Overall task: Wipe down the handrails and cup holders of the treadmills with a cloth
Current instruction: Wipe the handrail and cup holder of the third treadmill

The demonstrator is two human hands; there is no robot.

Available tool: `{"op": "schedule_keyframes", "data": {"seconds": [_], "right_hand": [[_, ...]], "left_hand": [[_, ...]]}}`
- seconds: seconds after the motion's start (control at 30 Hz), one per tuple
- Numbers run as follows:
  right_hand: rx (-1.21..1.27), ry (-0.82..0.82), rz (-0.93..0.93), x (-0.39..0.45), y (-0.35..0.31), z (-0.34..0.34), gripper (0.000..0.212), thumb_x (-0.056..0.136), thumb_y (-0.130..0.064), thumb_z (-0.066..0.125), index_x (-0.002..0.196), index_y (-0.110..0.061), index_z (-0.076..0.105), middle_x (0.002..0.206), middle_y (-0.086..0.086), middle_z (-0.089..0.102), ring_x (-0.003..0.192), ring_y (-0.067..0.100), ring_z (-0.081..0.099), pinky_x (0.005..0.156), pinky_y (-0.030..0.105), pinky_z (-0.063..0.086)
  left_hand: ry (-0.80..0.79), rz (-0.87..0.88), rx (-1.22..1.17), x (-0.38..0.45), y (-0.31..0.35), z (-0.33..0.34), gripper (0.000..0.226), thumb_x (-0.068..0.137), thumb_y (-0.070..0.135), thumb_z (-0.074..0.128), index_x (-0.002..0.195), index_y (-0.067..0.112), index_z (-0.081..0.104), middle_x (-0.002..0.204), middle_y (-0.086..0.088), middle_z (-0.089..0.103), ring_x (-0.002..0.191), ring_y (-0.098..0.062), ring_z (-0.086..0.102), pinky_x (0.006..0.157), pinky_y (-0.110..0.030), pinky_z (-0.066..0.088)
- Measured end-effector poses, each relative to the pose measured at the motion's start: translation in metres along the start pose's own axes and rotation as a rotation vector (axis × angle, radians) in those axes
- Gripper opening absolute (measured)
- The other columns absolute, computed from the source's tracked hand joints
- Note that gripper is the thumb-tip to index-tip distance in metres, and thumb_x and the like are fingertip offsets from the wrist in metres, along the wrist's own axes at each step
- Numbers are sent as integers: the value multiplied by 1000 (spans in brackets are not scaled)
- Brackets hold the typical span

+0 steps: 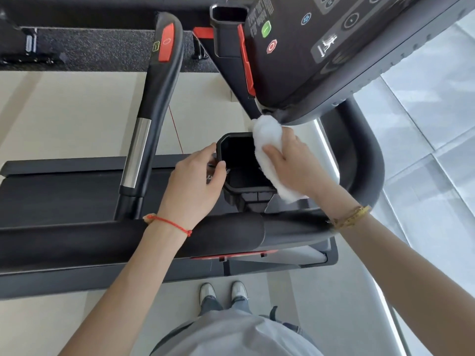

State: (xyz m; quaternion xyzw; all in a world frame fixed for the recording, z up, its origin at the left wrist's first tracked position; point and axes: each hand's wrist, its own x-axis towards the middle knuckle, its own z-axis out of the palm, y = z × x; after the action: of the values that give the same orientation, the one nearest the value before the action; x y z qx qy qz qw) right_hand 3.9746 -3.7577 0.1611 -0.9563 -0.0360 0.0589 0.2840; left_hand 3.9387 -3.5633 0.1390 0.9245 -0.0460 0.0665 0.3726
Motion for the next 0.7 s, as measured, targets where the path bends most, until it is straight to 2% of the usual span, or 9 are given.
{"op": "schedule_keyframes", "data": {"seconds": [0.03, 0.13, 0.23, 0.3, 0.4, 0.5, 0.63, 0.7], "right_hand": [[2, -26, -8, -3, 5, 0, 50, 101, -31, 43, 138, 0, 29, 130, 17, 47, 100, 26, 48, 70, 22, 25], [-20, -78, -65, -18, 18, 4, 59, 100, -29, 44, 144, 2, 19, 141, 19, 38, 120, 31, 45, 84, 20, 26], [-80, -51, -135, -10, 17, 4, 65, 100, -30, 46, 148, 0, 14, 151, 17, 28, 124, 35, 46, 85, 23, 29], [-128, -9, -249, 2, 11, -1, 62, 100, -33, 48, 148, -4, 22, 152, 11, 29, 122, 33, 48, 86, 25, 33], [-188, -67, -459, 23, 10, -10, 56, 98, -36, 51, 145, -8, 35, 147, 6, 41, 128, 27, 45, 102, 27, 32], [-261, -130, -527, 45, 5, -15, 54, 98, -42, 48, 144, -15, 39, 138, 1, 51, 117, 25, 54, 96, 39, 43], [-285, -174, -596, 60, -6, -9, 52, 97, -45, 49, 141, -19, 41, 129, -1, 59, 110, 24, 57, 87, 42, 47], [-255, -171, -592, 60, -5, -7, 51, 97, -44, 51, 140, -20, 42, 129, -1, 59, 111, 24, 57, 87, 41, 47]], "left_hand": [[-2, -3, 0, 0, 0, 0, 33, 98, 26, 49, 130, 20, 59, 103, 2, 69, 91, -14, 65, 86, -38, 54], [-6, -24, 2, 0, 1, 0, 41, 98, 28, 49, 138, 22, 54, 108, 4, 69, 93, -11, 65, 90, -35, 53], [-13, -31, 0, 0, 1, 0, 43, 98, 28, 49, 140, 20, 52, 110, 3, 68, 95, -11, 65, 91, -38, 53], [-7, -27, -3, 0, 2, 0, 43, 98, 28, 49, 141, 20, 51, 109, 4, 68, 95, -9, 65, 91, -37, 53], [6, -22, -9, 0, 2, 0, 43, 98, 28, 50, 140, 20, 53, 107, 4, 68, 94, -6, 65, 91, -32, 53], [24, -22, -7, 0, 2, 1, 42, 97, 29, 50, 138, 21, 54, 108, 5, 68, 92, -4, 64, 88, -27, 53], [46, -21, -37, -1, 2, 2, 40, 96, 27, 54, 136, 23, 54, 103, 5, 67, 90, -6, 64, 85, -25, 52], [52, -25, -48, -1, 1, 3, 41, 96, 27, 55, 137, 25, 54, 101, 9, 65, 89, -3, 63, 86, -26, 52]]}}
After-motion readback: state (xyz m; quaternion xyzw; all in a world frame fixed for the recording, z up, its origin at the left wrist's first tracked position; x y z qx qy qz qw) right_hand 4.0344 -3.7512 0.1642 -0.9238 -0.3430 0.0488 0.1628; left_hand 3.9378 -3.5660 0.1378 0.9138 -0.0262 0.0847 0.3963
